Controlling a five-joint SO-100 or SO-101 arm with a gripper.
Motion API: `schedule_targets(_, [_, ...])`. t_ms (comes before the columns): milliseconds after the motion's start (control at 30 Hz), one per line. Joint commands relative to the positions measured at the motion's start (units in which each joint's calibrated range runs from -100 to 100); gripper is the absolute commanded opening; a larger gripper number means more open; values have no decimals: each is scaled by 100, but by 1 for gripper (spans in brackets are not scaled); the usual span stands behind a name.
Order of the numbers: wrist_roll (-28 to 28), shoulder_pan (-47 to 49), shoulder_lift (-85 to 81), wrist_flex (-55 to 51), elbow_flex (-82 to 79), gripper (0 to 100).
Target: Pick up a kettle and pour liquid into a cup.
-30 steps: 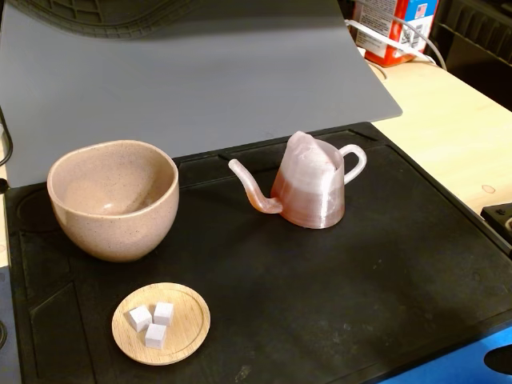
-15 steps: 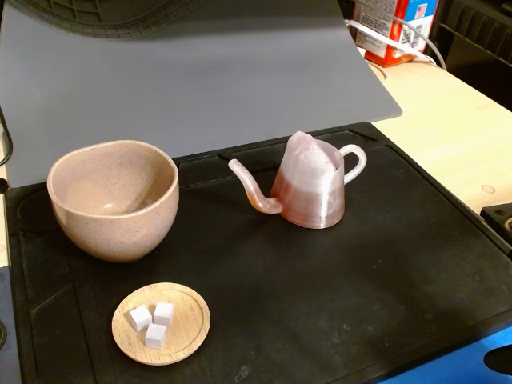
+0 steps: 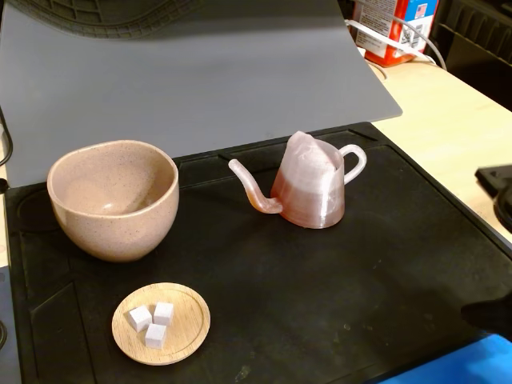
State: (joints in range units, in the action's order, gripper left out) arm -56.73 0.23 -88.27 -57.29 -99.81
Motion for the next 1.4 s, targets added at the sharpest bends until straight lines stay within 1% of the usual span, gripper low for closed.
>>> schedule_targets(0, [24, 19, 627, 1098, 289, 1])
schedule_targets(133, [24, -11, 1720, 3286, 298, 1])
schedule_targets(167, [29, -19, 1822, 3459, 298, 1])
schedule_targets(233, [29, -42, 2402, 4393, 334, 1])
schedule_targets(367, [29, -42, 3452, 5067, 1106, 1])
schedule_targets(467, [39, -42, 4040, 5889, 1233, 1])
schedule_targets(533, [554, -42, 4202, 6036, 1233, 1])
schedule_targets(567, [585, -42, 4228, 6036, 1233, 1])
schedule_targets(600, [590, -26, 4348, 6036, 1233, 10])
schedule_targets(633, [590, 4, 4399, 6036, 1242, 14])
schedule_targets(667, [590, 12, 4458, 6036, 1296, 14])
schedule_targets(733, [596, -4, 4970, 6113, 1732, 15])
schedule_targets(800, [601, -19, 5482, 6641, 1913, 15])
schedule_targets(867, [632, -19, 5619, 6684, 1941, 15])
schedule_targets(900, [1026, -49, 5653, 6684, 1941, 15])
schedule_targets(933, [1115, -49, 5662, 6684, 1941, 15])
schedule_targets(1067, [1121, -49, 6139, 6693, 2186, 15])
schedule_targets(1167, [1121, -42, 6848, 6693, 2939, 15])
schedule_targets(1233, [1121, 4, 7325, 7186, 3220, 15])
schedule_targets(1367, [1126, 12, 7786, 7238, 3755, 15])
